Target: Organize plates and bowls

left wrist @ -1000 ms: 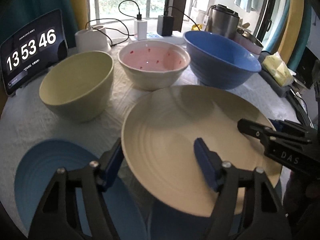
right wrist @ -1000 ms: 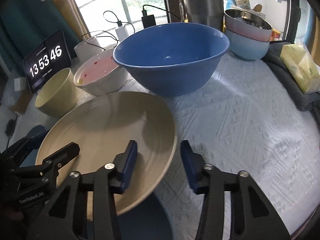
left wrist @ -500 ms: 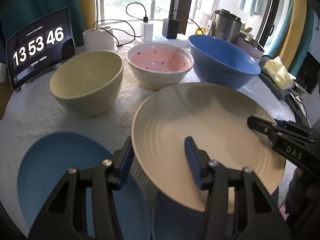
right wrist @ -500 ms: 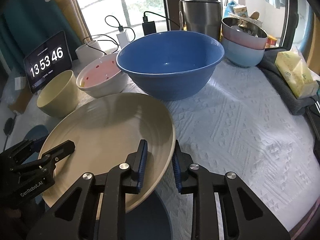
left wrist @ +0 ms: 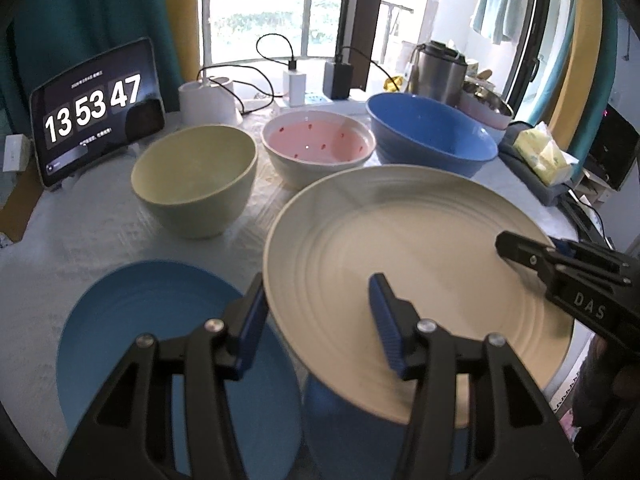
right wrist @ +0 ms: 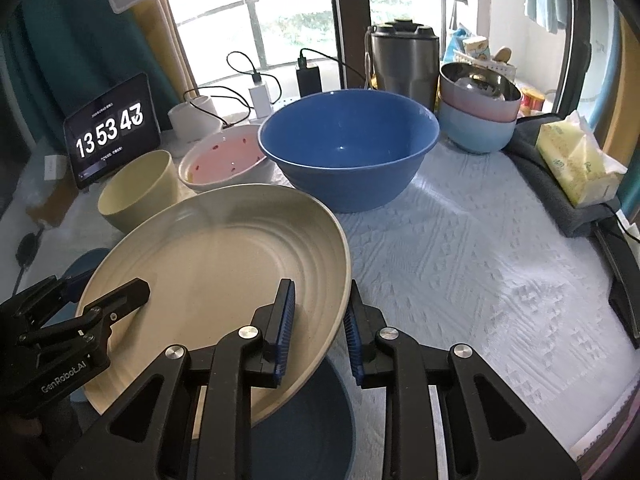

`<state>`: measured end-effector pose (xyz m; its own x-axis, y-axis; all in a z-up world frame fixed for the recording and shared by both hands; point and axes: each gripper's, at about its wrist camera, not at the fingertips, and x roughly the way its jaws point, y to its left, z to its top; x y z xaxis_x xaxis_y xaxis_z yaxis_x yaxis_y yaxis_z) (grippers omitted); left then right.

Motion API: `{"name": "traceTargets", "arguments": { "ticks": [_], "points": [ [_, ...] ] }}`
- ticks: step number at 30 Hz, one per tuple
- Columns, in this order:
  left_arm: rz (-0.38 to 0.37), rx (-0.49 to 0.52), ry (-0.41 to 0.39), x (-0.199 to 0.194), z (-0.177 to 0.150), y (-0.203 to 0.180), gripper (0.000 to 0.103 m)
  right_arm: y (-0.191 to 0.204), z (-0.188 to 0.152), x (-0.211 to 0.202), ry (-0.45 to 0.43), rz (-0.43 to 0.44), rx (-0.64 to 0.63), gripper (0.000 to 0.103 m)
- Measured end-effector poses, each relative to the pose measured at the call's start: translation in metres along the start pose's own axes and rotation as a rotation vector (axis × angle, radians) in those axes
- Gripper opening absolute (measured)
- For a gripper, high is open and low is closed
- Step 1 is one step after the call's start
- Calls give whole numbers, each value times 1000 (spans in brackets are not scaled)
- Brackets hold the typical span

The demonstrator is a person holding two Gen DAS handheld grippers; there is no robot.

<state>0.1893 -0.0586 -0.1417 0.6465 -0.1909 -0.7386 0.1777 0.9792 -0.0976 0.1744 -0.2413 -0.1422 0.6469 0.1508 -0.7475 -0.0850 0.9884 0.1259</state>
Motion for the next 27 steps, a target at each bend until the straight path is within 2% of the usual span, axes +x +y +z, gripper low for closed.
{"name": "traceTargets", "arguments": {
  "ticks": [15, 27],
  "points": [
    [-2, 2, -39, -32, -16, 1, 52, 12, -13, -33, -39, 0, -15, 26],
    [0, 0, -38, -45, -34, 4, 52, 17, -24, -43, -38, 2, -18, 26]
  ]
}}
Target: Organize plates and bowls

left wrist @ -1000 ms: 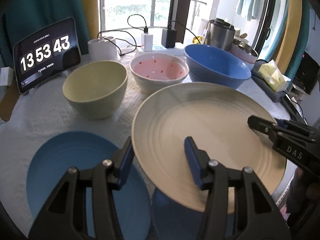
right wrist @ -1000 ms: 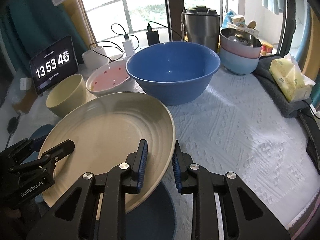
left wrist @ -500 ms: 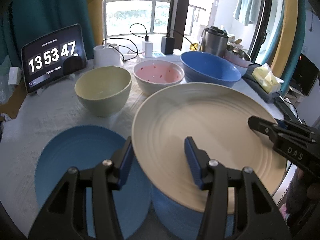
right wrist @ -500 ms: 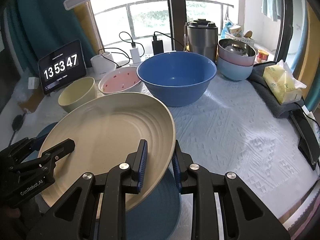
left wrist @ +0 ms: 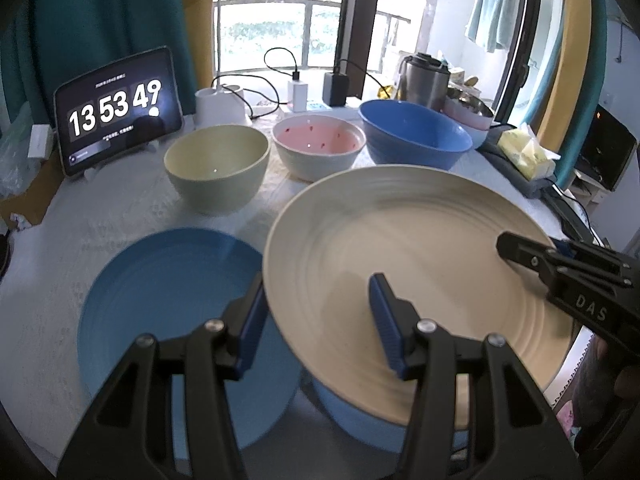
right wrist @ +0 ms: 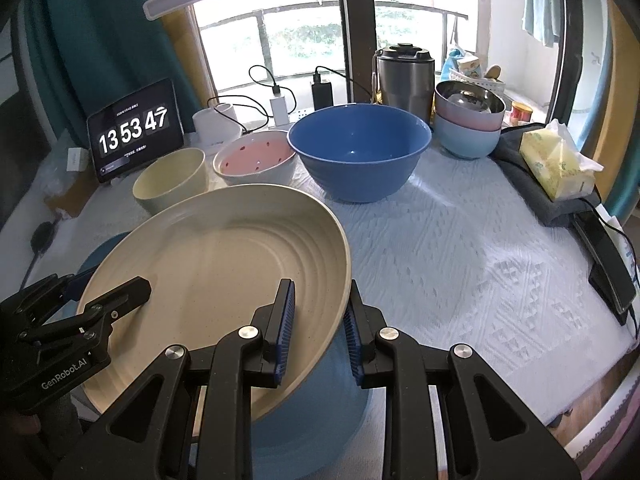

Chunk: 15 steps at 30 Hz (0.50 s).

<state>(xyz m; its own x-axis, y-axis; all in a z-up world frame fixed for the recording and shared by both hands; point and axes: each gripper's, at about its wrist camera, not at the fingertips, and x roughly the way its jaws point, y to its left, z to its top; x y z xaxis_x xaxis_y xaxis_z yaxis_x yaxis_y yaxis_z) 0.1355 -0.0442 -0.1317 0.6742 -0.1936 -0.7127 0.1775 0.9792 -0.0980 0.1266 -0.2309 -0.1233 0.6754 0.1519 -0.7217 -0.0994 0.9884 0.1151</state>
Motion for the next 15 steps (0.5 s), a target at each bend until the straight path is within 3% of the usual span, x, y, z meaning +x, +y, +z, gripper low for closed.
{"name": "traceTargets", "arguments": {
  "ticks": [15],
  "points": [
    [12, -2, 49, -6, -32, 2, 52, 8, -37, -3, 43, 10, 8, 26]
  ]
}}
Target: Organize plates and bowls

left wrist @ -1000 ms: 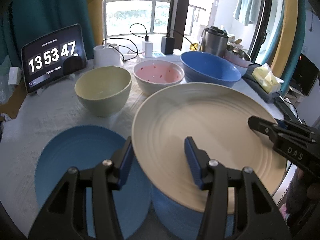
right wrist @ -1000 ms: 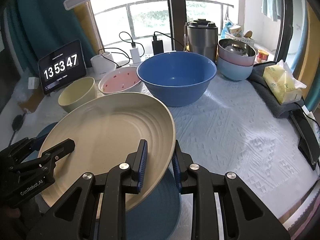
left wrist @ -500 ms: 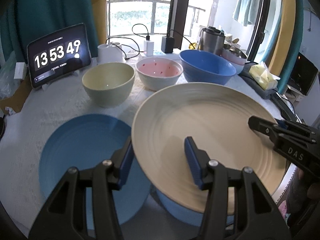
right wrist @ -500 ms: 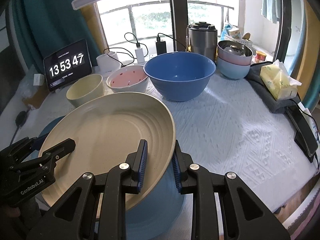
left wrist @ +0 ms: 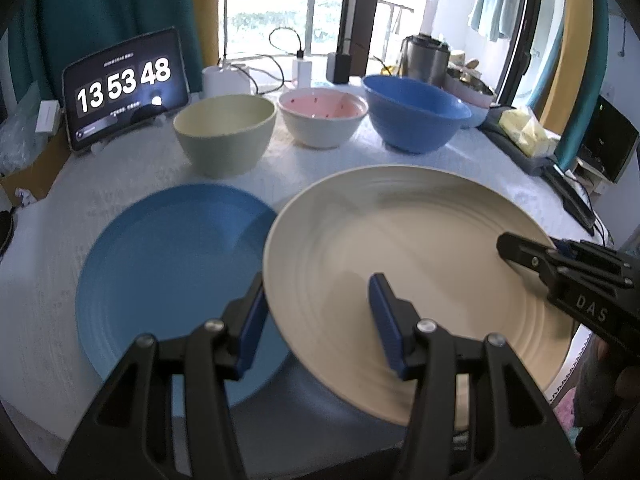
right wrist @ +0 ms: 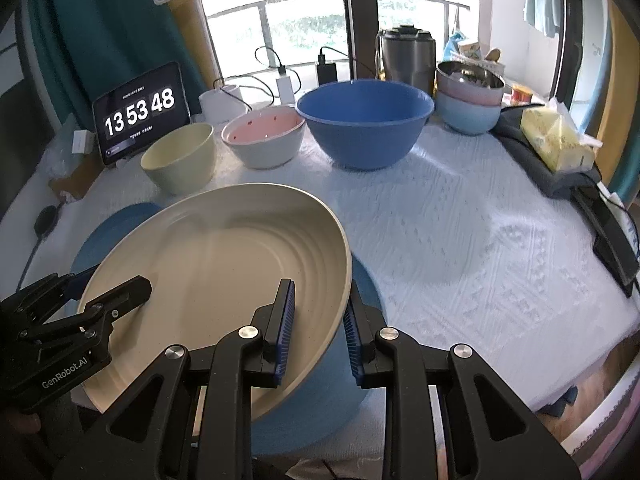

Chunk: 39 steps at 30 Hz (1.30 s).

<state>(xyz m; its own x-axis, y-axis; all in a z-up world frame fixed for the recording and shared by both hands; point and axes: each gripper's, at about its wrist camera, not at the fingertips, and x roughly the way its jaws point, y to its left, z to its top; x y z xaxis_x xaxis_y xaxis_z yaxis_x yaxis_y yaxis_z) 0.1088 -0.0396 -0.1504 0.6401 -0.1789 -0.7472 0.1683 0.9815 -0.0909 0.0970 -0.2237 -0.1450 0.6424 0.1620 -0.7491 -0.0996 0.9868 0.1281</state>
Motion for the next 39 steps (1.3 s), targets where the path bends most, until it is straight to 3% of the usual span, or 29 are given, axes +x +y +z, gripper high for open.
{"name": "traceTargets", "arguments": {
  "ticks": [13, 23, 39],
  "points": [
    [22, -2, 38, 8, -14, 2, 52, 4, -15, 11, 42, 8, -2, 26],
    [-23, 37, 63, 16, -13, -11, 52, -8, -12, 11, 43, -38, 23, 26],
    [18, 58, 13, -6, -22, -11, 53, -17, -24, 9, 59, -90, 70, 27]
  ]
}}
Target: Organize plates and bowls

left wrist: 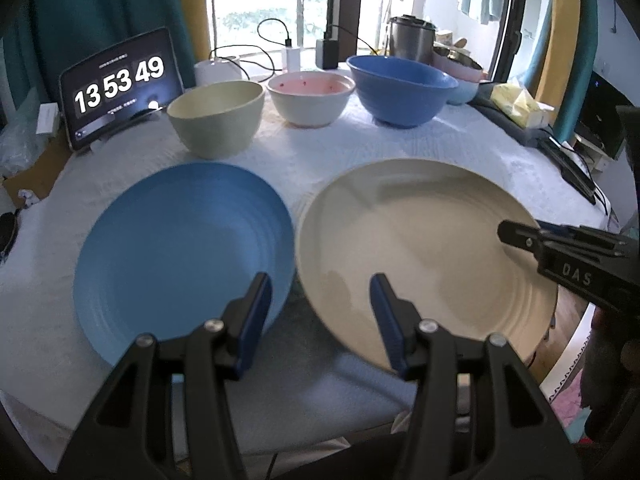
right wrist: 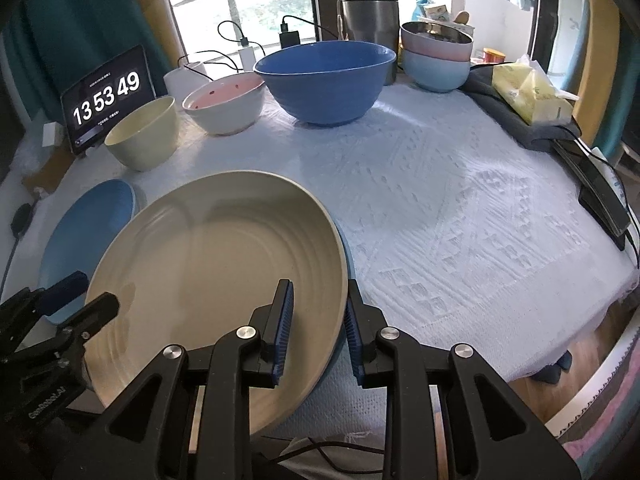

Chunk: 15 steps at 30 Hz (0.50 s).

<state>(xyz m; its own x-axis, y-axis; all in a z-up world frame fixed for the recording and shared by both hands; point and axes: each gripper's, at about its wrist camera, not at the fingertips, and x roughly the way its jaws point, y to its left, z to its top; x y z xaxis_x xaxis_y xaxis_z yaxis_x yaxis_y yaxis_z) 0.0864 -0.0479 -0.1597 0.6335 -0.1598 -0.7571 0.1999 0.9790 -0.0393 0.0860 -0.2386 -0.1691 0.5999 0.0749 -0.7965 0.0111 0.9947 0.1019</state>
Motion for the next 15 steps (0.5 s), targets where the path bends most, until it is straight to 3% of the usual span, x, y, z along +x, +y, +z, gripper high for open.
{"name": "traceTargets", "arguments": {
  "ticks": [15],
  "points": [
    [-18, -14, 21, -7, -21, -5, 53, -4, -21, -3, 10, 16, 15, 29]
  ]
}}
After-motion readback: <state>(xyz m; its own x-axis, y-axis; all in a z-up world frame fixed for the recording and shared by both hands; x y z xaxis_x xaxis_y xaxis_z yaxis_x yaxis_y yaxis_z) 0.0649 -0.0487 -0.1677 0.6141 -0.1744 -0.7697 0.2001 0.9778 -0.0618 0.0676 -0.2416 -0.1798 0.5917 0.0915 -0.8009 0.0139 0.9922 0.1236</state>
